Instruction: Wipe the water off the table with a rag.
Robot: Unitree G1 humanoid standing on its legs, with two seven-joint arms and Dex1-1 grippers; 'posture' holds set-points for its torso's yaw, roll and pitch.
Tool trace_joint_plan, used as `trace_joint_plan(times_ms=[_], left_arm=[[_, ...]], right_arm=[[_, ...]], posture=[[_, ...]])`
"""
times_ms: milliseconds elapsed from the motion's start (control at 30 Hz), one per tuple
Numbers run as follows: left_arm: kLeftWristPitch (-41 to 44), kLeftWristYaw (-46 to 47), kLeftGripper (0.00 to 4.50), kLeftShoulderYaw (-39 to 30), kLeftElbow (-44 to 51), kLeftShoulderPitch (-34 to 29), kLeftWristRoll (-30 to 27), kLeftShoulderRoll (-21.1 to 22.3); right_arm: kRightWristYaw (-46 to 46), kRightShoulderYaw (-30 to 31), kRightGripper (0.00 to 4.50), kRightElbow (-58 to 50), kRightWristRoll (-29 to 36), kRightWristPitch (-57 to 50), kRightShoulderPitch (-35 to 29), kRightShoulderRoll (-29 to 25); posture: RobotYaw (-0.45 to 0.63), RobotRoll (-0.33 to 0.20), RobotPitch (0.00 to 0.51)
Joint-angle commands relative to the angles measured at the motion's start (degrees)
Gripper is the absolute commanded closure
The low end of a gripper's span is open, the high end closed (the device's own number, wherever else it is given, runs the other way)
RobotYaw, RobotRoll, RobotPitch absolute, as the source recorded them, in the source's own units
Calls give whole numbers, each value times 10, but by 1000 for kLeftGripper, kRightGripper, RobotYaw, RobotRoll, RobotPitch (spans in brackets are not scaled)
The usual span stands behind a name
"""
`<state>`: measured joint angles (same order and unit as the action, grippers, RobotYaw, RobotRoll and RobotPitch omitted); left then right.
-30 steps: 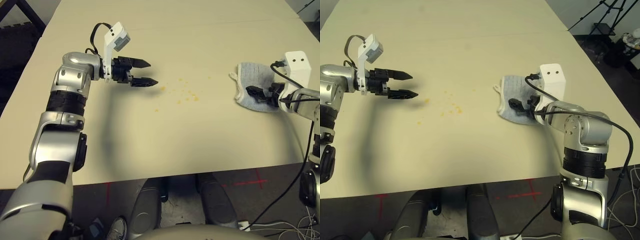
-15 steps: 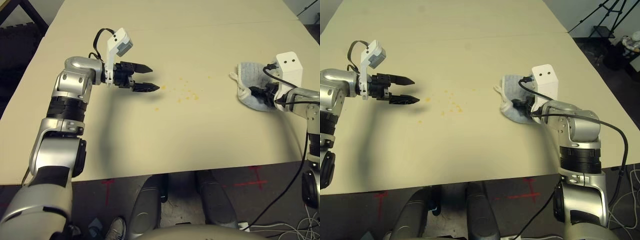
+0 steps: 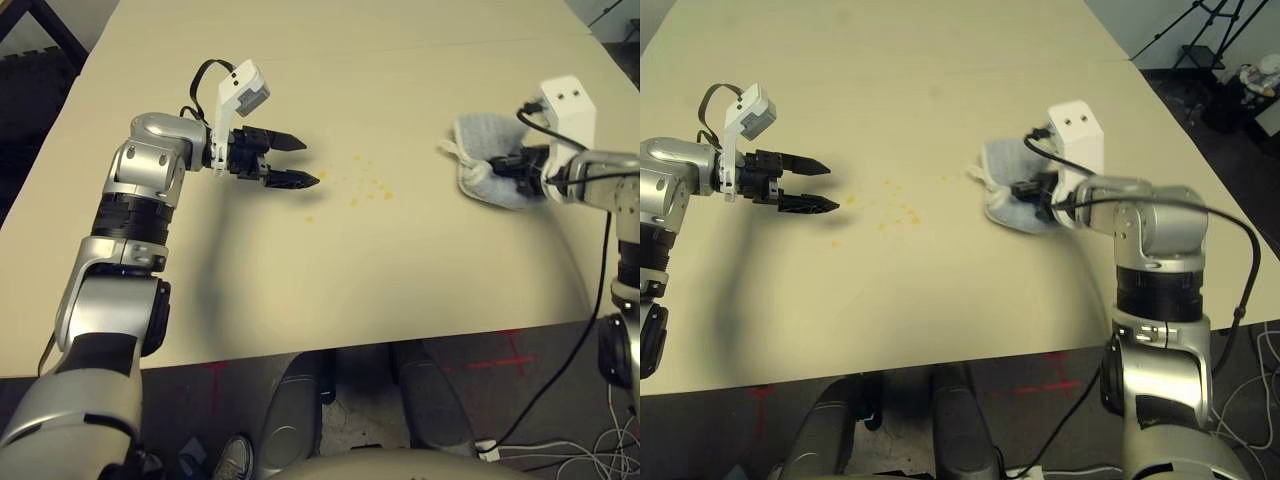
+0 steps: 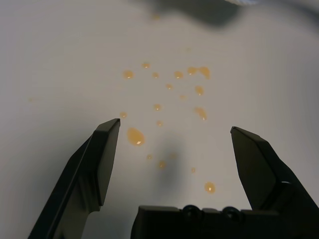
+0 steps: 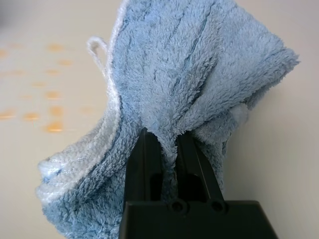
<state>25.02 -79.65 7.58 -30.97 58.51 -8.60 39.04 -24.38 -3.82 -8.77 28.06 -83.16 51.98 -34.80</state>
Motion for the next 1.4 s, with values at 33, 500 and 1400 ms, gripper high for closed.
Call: trace_joint_plan(times_ms=[33, 500, 1400], left_arm=[[-14, -10, 0, 9, -18, 11, 11, 10], [-23, -31, 0, 11, -35, 21, 23, 26], [-5, -33, 0, 8, -1, -8, 13, 19]], right_arm=[[-4, 14, 4345, -39, 26, -59, 12, 36], [-7, 136, 4351, -55, 26, -46, 6, 121], [-113, 289, 4363, 235, -114, 191, 55, 29]], posture=[[-87, 0, 290], [-75, 0, 295], [-63, 0, 289]])
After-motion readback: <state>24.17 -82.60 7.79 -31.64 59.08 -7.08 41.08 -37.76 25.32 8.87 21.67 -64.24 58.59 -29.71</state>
